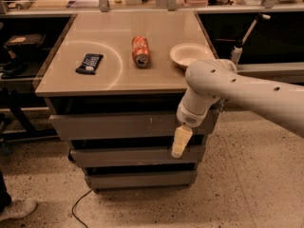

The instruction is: Open top drawer

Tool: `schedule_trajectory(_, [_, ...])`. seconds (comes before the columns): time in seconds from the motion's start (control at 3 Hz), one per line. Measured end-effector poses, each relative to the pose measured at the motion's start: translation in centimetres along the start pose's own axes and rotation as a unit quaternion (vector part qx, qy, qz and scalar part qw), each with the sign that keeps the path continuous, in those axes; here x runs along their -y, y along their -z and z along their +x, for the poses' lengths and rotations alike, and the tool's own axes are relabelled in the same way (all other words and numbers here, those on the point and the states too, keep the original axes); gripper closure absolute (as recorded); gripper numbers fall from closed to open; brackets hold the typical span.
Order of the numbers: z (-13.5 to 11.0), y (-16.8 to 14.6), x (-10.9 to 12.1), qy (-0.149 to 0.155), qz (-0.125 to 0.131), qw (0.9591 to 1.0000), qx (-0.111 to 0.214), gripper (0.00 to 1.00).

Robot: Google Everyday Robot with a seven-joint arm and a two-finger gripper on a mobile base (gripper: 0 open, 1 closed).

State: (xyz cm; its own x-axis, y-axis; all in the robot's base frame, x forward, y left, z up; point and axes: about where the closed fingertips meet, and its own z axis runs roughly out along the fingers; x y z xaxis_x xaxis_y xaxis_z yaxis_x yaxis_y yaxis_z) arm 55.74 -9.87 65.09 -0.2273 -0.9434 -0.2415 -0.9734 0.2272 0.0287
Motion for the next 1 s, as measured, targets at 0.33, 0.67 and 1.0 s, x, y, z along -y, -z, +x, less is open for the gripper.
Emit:
schedule_trajectory(0.33, [0.00, 0.00, 0.00, 0.000, 0.000, 1.0000, 0.000, 0.19])
schedule_trajectory(0.67, [0.00, 0.00, 0.00, 0.000, 0.000, 1.0000, 0.000, 0.42])
schedule_trajectory(1.0, [0.00, 0.00, 0.00, 0.000, 0.000, 1.0000, 0.000, 0.66])
